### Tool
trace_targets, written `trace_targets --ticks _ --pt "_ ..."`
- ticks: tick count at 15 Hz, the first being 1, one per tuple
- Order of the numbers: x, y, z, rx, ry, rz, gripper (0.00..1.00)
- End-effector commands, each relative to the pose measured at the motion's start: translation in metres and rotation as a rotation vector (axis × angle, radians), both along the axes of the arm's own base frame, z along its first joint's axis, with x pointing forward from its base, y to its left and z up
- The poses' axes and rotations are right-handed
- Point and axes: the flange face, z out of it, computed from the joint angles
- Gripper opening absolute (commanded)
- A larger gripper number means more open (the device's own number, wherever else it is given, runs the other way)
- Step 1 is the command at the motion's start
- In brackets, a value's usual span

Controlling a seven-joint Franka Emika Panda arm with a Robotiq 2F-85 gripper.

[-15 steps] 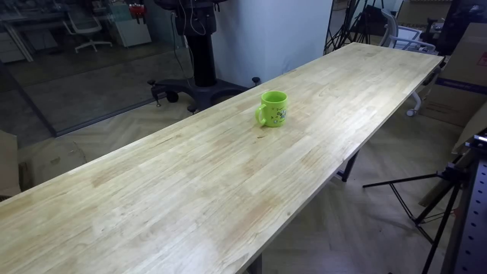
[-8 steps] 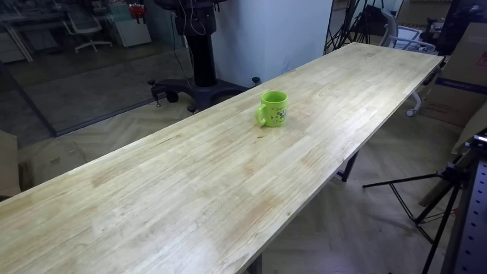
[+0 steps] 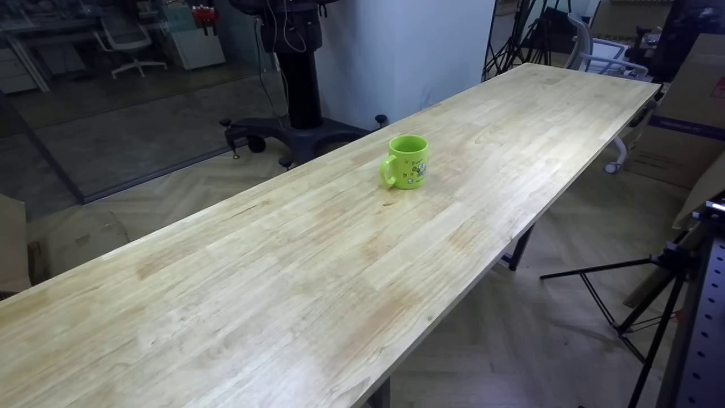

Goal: Put the paper glue in the mug

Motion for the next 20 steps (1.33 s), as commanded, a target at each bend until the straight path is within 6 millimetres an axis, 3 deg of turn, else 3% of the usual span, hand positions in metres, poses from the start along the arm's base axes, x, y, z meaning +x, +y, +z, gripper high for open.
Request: trace_targets --ticks 1,6,10,14,15,16,18,20 --pt "0.011 0.001 0.005 0.058 -0.088 -0.077 1.0" --pt "0.077 -0.052 -0.017 0.118 -0.257 -0.295 1.0" --pt "0.133 -0.094 -0.061 0.119 -0.396 -0.469 1.0" --pt "0.177 -0.121 -0.11 0.069 -0.472 -0.615 1.0" --pt "0.184 -0.125 -0.119 0.058 -0.441 -0.643 1.0" --pt "0.159 -0.116 -0.111 0.073 -0.446 -0.568 1.0" --pt "0.173 -0.124 -0.128 0.063 -0.431 -0.604 1.0" --pt "0.179 -0.126 -0.13 0.06 -0.432 -0.61 1.0"
